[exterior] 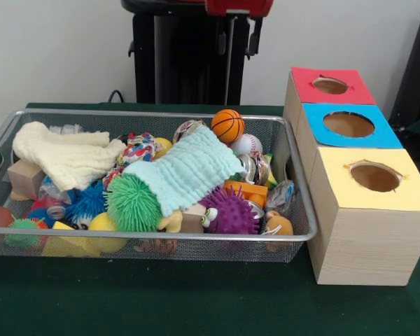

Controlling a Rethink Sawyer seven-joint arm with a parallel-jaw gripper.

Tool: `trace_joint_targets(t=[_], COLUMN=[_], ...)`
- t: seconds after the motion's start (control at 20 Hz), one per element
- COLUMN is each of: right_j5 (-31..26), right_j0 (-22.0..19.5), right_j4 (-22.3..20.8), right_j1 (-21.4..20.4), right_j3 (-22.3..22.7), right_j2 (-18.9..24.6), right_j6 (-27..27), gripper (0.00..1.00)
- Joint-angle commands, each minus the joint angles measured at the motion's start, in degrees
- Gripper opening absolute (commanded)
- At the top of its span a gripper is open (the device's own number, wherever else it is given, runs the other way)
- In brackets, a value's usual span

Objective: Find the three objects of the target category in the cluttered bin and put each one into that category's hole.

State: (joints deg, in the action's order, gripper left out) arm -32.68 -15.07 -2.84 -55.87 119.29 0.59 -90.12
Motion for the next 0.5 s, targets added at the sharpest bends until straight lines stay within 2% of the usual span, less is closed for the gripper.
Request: trace_joint_targets(t=[0.05, 0.25, 0.5], right_j5=[2.19, 3.21, 4.36], right_j0=[-3.02, -3.62, -3.59], right_j4=[-5.38, -7.01, -7.95], right_j1=[7.63, 10.13, 10.39], right_j3=[-7.81, -9.76, -9.13], right_j2=[5.74, 6.01, 6.43], right_j6=[2.03, 1.80, 0.37], gripper=[1.00, 1.00, 1.00])
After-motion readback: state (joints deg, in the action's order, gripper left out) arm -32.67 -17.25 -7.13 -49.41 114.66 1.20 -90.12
